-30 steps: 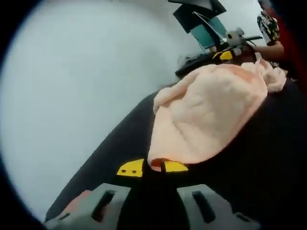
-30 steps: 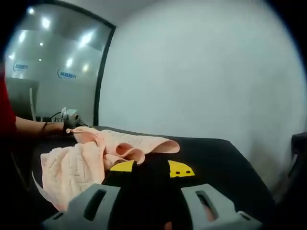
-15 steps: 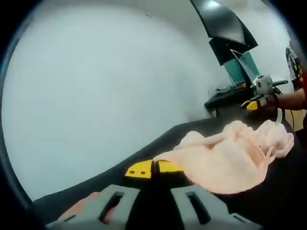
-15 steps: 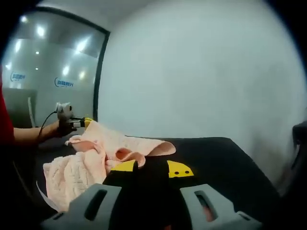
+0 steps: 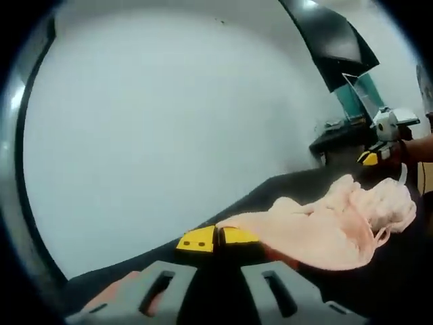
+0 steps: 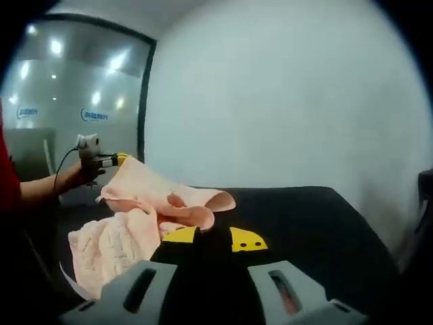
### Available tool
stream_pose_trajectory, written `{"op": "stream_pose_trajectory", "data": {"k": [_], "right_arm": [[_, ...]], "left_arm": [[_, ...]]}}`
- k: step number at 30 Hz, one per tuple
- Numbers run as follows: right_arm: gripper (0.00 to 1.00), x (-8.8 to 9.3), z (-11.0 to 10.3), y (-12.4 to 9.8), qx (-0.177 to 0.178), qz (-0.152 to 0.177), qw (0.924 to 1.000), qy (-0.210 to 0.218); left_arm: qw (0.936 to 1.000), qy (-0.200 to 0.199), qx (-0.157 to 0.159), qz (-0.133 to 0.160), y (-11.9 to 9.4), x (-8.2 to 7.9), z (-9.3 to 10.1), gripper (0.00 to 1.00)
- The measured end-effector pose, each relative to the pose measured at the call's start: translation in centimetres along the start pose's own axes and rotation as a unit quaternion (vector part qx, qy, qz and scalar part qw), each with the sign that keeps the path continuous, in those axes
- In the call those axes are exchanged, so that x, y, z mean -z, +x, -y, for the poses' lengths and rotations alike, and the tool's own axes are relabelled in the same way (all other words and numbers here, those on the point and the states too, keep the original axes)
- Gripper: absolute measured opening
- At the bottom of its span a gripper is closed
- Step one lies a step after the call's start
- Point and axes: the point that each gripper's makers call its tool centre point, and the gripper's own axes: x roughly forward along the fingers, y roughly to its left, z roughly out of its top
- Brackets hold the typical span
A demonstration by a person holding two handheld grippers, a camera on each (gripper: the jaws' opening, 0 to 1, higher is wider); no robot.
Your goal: Fold the towel on the table until its edges align and the towel forms a compact rectangular stack.
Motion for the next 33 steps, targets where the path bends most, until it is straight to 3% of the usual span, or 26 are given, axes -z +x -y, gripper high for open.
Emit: {"op": "stream_pose_trajectory", "data": {"k": [2, 4, 6, 8, 11, 13, 15, 18, 19, 21, 23, 24, 26, 28, 30, 31, 33], "right_arm": [[0.14, 0.3, 0.2, 0.1, 0.003, -0.010, 0.9999, 0.006], [0.14, 1.8, -0.8, 0.2, -0.022, -0.053, 0.9973, 0.047], [0.14, 2.7, -1.3, 0.3, -0.029, -0.086, 0.9932, 0.073], [0.14, 3.8, -1.8, 0.2, -0.036, -0.120, 0.9874, 0.097], [0.15, 3.5, -4.3, -0.7, -0.075, -0.135, 0.9759, 0.154], [0.19, 3.9, -4.9, -1.5, -0.073, -0.157, 0.9695, 0.173], [0.23, 4.9, -5.8, -2.2, -0.072, -0.184, 0.9683, 0.152], [0.23, 6.9, -6.8, -3.4, -0.052, -0.229, 0.9692, 0.075], [0.22, 6.6, -6.8, -3.1, -0.045, -0.210, 0.9758, 0.039], [0.19, 7.1, -6.6, -2.7, -0.042, -0.213, 0.9759, 0.019], [0.04, 6.1, -6.8, -3.4, -0.040, -0.202, 0.9780, 0.036], [0.03, 4.6, -6.5, -2.9, -0.035, -0.161, 0.9839, 0.069], [0.03, 1.9, -6.2, -3.0, -0.041, -0.122, 0.9886, 0.078], [0.03, -0.8, -6.0, -3.5, -0.034, -0.101, 0.9932, 0.048], [0.02, -4.8, -4.5, -3.6, -0.014, -0.060, 0.9979, 0.019], [0.02, -6.2, -4.2, -3.8, -0.008, -0.045, 0.9989, 0.012], [0.02, -10.7, -3.6, -4.9, 0.012, -0.001, 0.9999, -0.011]], "left_arm": [[0.9999, 0.007, -0.008, -0.007, -1.3, -0.9, -0.5, 0.04], [0.9974, 0.030, -0.039, -0.053, -2.5, -1.1, -1.8, 0.04], [0.9950, 0.048, -0.053, -0.070, -3.7, -2.8, -1.8, 0.04], [0.9924, 0.073, -0.073, -0.068, -4.9, -5.0, -2.5, 0.04], [0.9867, 0.111, -0.091, -0.076, -6.4, -7.8, -2.6, 0.04], [0.9818, 0.131, -0.103, -0.091, -7.3, -8.8, -3.2, 0.04], [0.9819, 0.133, -0.104, -0.086, -8.2, -10.1, -3.1, 0.04], [0.9808, 0.126, -0.124, -0.083, -9.7, -11.2, -3.2, 0.04], [0.9778, 0.133, -0.136, -0.088, -10.1, -11.4, -3.4, 0.04], [0.9742, 0.141, -0.149, -0.095, -10.7, -11.4, -3.9, 0.04], [0.9725, 0.141, -0.160, -0.095, -11.2, -11.7, -4.4, 0.04], [0.9697, 0.146, -0.170, -0.097, -11.5, -11.7, -4.9, 0.04], [0.9647, 0.166, -0.178, -0.101, -11.9, -12.1, -5.4, 0.04], [0.9634, 0.183, -0.173, -0.091, -12.4, -12.8, -5.6, 0.04], [0.9670, 0.165, -0.178, -0.077, -13.2, -13.8, -6.1, 0.04], [0.9666, 0.167, -0.181, -0.073, -13.5, -14.2, -6.6, 0.04], [0.9628, 0.172, -0.197, -0.068, -14.3, -15.1, -7.4, 0.04]]}}
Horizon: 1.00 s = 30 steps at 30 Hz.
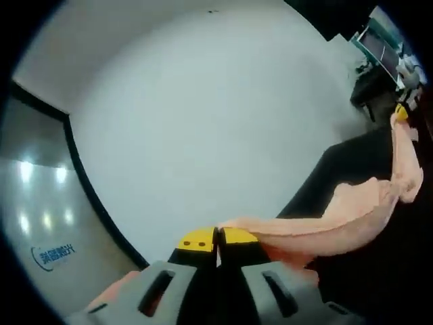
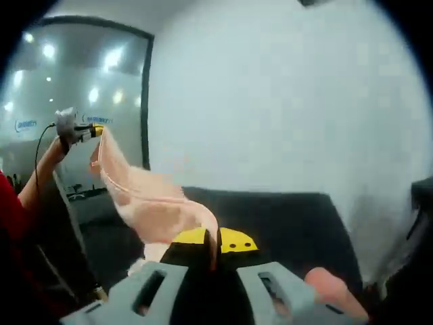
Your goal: Fold the towel on the table until its edges align and the towel forms a compact rectangular stack.
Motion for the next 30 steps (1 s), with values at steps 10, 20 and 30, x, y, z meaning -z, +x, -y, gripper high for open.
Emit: {"op": "stream_pose_trajectory", "data": {"k": [10, 20, 30], "right_arm": [[0.02, -14.9, 1.3, -4.7, 0.052, 0.132, 0.9870, -0.075], [0.02, -18.2, 1.3, -6.8, 0.061, 0.137, 0.9850, -0.086], [0.02, -10.1, 7.6, 3.5, 0.126, -0.004, 0.9845, -0.122]], "left_arm": [[0.9973, 0.043, -0.046, 0.037, -1.7, -3.8, -4.3, 0.04], [0.9968, 0.023, 0.061, 0.047, -4.4, -5.9, -2.1, 0.04], [0.9890, 0.010, 0.135, -0.061, 7.5, 4.3, 3.0, 0.04]]}}
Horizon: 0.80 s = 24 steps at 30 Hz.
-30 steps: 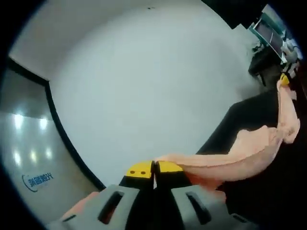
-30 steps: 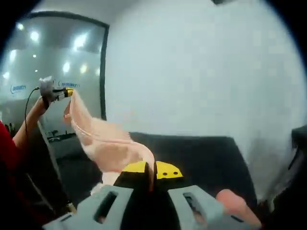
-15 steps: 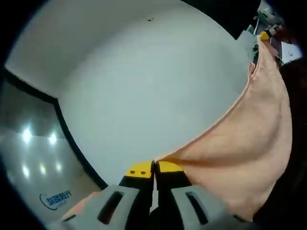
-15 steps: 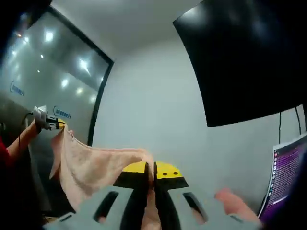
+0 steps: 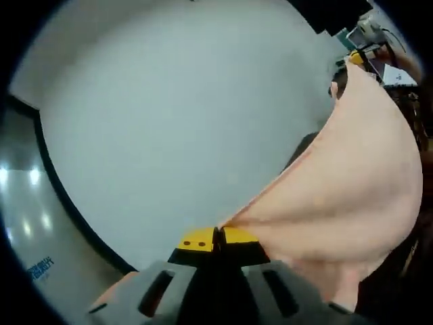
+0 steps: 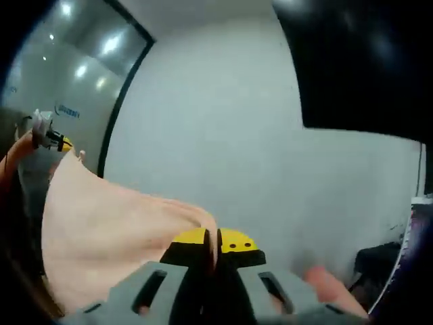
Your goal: Fold the towel on the table until its edges align and the towel forms a compact rectangular stack.
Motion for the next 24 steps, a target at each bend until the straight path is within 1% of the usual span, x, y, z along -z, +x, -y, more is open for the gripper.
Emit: {"op": "stream_pose_trajectory", "data": {"k": [1, 2, 3, 6, 7, 8, 9, 10, 11, 12, 13, 14, 15, 16, 17, 18, 19, 20, 21, 22, 23, 24], "right_arm": [[0.02, 1.5, -0.2, 1.4, 0.001, -0.019, 0.9998, 0.000], [0.02, 2.7, -0.1, 2.9, 0.003, -0.035, 0.9994, -0.003], [0.02, 4.0, 0.1, 4.3, 0.005, -0.055, 0.9984, -0.002], [0.02, 7.9, 0.1, 7.8, 0.014, -0.106, 0.9942, -0.012], [0.02, 9.1, 0.1, 8.8, 0.014, -0.123, 0.9922, -0.017], [0.02, 10.4, 0.4, 10.1, 0.019, -0.140, 0.9896, -0.025], [0.02, 11.3, 0.6, 10.9, 0.026, -0.151, 0.9879, -0.020], [0.02, 12.2, 0.9, 11.8, 0.030, -0.166, 0.9854, -0.024], [0.02, 13.0, 1.3, 12.6, 0.033, -0.176, 0.9834, -0.030], [0.02, 13.9, 1.4, 13.3, 0.033, -0.186, 0.9815, -0.029], [0.02, 14.9, 1.7, 13.9, 0.038, -0.199, 0.9788, -0.031], [0.02, 15.7, 1.8, 14.3, 0.039, -0.203, 0.9780, -0.031], [0.03, 16.6, 1.9, 14.8, 0.040, -0.210, 0.9766, -0.025], [0.03, 17.7, 2.3, 15.9, 0.042, -0.218, 0.9749, -0.017], [0.03, 18.8, 2.5, 16.6, 0.041, -0.227, 0.9730, -0.009], [0.03, 20.1, 2.4, 16.7, 0.039, -0.242, 0.9695, -0.002], [0.06, 20.8, 2.2, 16.9, 0.032, -0.246, 0.9687, -0.005], [0.10, 21.7, 1.9, 17.1, 0.018, -0.251, 0.9678, -0.018], [0.19, 22.5, 1.9, 16.6, 0.023, -0.257, 0.9657, -0.028], [0.36, 22.9, 2.4, 16.4, 0.037, -0.260, 0.9643, -0.036], [0.44, 22.9, 2.3, 16.3, 0.042, -0.243, 0.9685, -0.031], [0.44, 22.6, 1.9, 16.1, 0.038, -0.229, 0.9727, -0.006]], "left_arm": [[0.9998, -0.005, 0.010, -0.014, 1.9, 1.2, 0.6, 0.04], [0.9995, -0.009, 0.016, -0.024, 3.2, 2.1, 0.9, 0.04], [0.9990, -0.012, 0.022, -0.036, 5.1, 3.3, 1.3, 0.04], [0.9965, -0.026, 0.048, -0.063, 10.4, 6.5, 3.0, 0.04], [0.9963, -0.025, 0.050, -0.065, 12.0, 7.1, 3.3, 0.04], [0.9956, -0.022, 0.056, -0.072, 13.1, 7.8, 3.7, 0.04], [0.9946, -0.021, 0.066, -0.078, 14.3, 8.4, 4.3, 0.04], [0.9933, -0.024, 0.077, -0.083, 15.7, 8.9, 5.0, 0.04], [0.9923, -0.025, 0.085, -0.086, 16.7, 9.3, 5.5, 0.04], [0.9913, -0.029, 0.094, -0.087, 17.0, 9.5, 6.3, 0.04], [0.9889, -0.037, 0.110, -0.092, 18.3, 10.0, 7.4, 0.04], [0.9891, -0.038, 0.108, -0.093, 19.2, 10.4, 7.6, 0.04], [0.9882, -0.040, 0.114, -0.094, 20.0, 10.6, 8.0, 0.04], [0.9860, -0.055, 0.122, -0.099, 20.5, 11.0, 8.5, 0.04], [0.9830, -0.083, 0.129, -0.101, 20.2, 11.4, 9.6, 0.06], [0.9789, -0.109, 0.140, -0.101, 20.1, 11.7, 10.4, 0.08], [0.9755, -0.130, 0.146, -0.100, 20.3, 12.0, 10.6, 0.12], [0.9724, -0.154, 0.145, -0.098, 20.3, 12.3, 10.6, 0.21], [0.9683, -0.179, 0.144, -0.098, 20.3, 12.9, 10.2, 0.30], [0.9657, -0.195, 0.144, -0.092, 20.3, 13.3, 9.7, 0.42], [0.9631, -0.217, 0.133, -0.088, 19.5, 13.1, 9.7, 0.47], [0.9592, -0.240, 0.121, -0.088, 18.6, 13.2, 9.2, 0.47]]}}
